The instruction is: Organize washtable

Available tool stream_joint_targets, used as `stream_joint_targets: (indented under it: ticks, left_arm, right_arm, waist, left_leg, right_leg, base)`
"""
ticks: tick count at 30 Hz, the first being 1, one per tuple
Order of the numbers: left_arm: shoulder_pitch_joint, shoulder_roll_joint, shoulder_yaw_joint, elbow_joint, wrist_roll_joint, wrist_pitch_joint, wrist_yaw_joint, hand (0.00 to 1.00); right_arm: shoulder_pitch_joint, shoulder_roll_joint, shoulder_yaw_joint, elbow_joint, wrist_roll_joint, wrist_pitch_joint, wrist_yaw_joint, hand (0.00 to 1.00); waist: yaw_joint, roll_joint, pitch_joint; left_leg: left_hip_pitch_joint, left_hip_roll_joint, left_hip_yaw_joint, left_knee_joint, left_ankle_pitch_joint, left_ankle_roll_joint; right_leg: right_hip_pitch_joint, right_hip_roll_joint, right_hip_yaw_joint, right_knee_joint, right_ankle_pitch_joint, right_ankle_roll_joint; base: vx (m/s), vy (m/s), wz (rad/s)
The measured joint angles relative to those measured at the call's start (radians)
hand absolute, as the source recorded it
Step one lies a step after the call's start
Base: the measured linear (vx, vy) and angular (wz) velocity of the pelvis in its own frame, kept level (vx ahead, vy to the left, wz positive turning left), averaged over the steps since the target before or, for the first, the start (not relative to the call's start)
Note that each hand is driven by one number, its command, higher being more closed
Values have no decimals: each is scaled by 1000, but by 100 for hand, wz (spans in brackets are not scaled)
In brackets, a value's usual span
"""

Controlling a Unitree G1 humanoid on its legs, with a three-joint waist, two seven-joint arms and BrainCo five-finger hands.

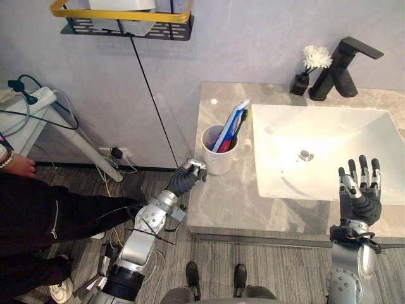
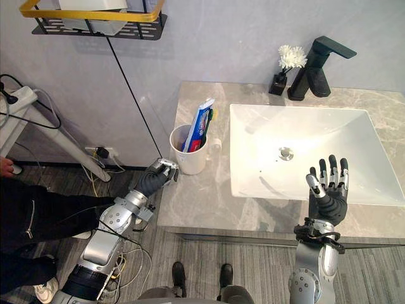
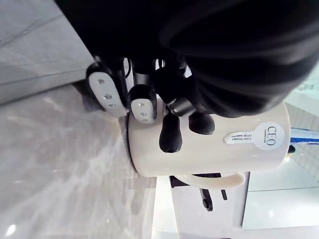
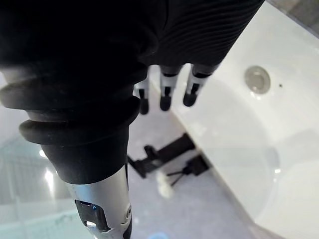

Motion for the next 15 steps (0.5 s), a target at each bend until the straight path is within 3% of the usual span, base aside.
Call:
stream_joint_targets:
  ticks: [15]
  left_arm:
    - [-122, -9, -5, 59, 0, -8, 61, 100]
  right_arm:
    - [-19, 0, -1, 0, 1, 0, -3, 0]
  waist:
    - [-1, -6, 30]
  left_leg:
    - [-24, -1, 9, 0, 1, 2]
  right_leg:
    - [-34, -1, 16, 8, 1, 2]
  base:
    - [5, 6, -3]
